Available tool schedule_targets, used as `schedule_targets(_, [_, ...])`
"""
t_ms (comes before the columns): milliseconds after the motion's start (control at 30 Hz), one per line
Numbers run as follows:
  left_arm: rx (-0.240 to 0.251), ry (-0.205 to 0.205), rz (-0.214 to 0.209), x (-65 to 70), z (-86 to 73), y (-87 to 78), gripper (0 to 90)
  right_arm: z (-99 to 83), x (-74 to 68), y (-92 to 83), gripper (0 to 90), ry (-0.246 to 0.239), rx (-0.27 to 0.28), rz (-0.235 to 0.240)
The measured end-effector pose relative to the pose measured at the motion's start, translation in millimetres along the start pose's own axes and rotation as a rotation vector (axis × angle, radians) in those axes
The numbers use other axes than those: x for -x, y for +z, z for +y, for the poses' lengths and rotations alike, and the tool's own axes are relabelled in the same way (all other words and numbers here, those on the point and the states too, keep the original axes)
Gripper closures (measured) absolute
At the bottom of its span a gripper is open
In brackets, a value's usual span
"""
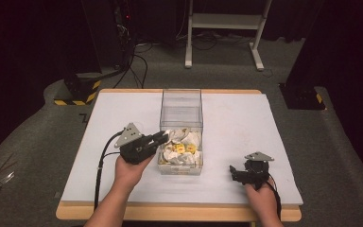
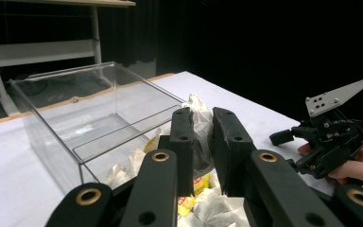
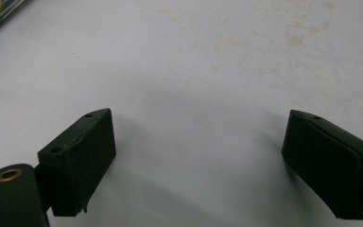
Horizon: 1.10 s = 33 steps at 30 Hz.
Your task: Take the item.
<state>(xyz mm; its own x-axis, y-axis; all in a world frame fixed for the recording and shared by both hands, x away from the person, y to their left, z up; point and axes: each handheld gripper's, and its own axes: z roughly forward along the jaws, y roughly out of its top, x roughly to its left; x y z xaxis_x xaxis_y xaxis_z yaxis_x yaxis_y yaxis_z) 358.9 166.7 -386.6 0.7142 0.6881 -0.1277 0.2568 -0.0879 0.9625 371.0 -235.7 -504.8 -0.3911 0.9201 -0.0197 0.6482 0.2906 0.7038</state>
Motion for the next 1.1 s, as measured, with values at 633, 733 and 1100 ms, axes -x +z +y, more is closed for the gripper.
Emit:
schedule_targets(633, [0.01,-0.009,0.06,-18.7,-2.5,-23.6,79.0,0.0,0.0,0.0,10.1,0.0,0.0,0.0])
schedule_targets(733, [0.008,-0.009,0.075,-22.9,-3.1,-26.5,79.0,0.1,0.0,0.0,10.0,0.001,-0.001,0.001])
schedule_targets(1100, [0.014,-0.034,0.132,-46.2,-0.5,-37.6,79.0,0.1,0.1,0.2,10.0,0.002,0.001,0.002])
